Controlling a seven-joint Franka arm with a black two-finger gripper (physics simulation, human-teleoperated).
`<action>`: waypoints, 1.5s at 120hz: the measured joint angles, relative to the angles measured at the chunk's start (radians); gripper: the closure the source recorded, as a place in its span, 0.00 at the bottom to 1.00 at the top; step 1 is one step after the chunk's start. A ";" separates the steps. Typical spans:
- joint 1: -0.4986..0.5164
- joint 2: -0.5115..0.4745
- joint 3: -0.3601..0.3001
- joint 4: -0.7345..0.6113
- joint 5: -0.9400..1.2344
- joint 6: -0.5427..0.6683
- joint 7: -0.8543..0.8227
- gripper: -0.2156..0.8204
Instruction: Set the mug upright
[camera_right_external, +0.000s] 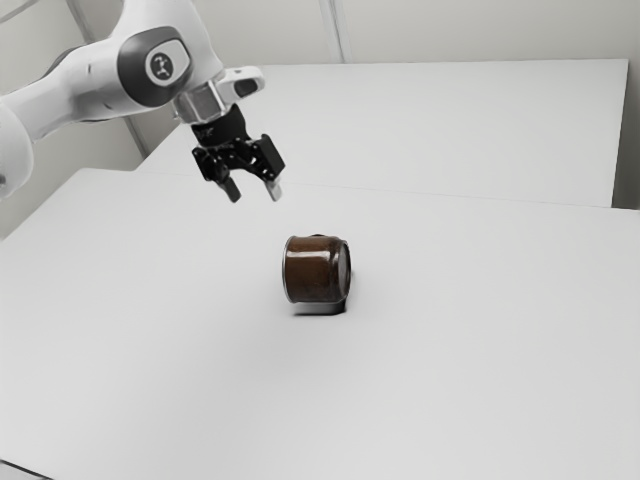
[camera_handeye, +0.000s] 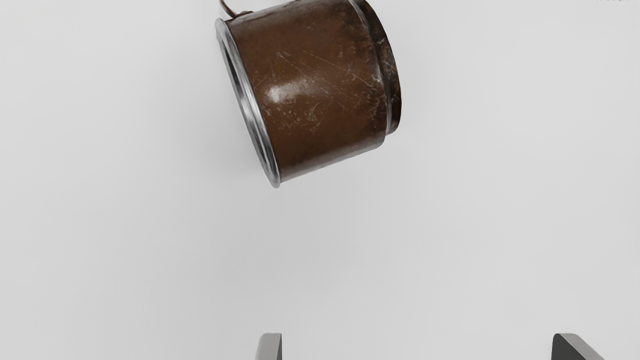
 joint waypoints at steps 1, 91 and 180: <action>0.001 0.000 0.001 -0.006 -0.004 0.006 0.003 0.23; 0.072 0.082 0.009 -0.274 -0.420 0.410 0.326 0.23; 0.115 0.145 0.009 -0.404 -0.935 0.489 0.731 0.23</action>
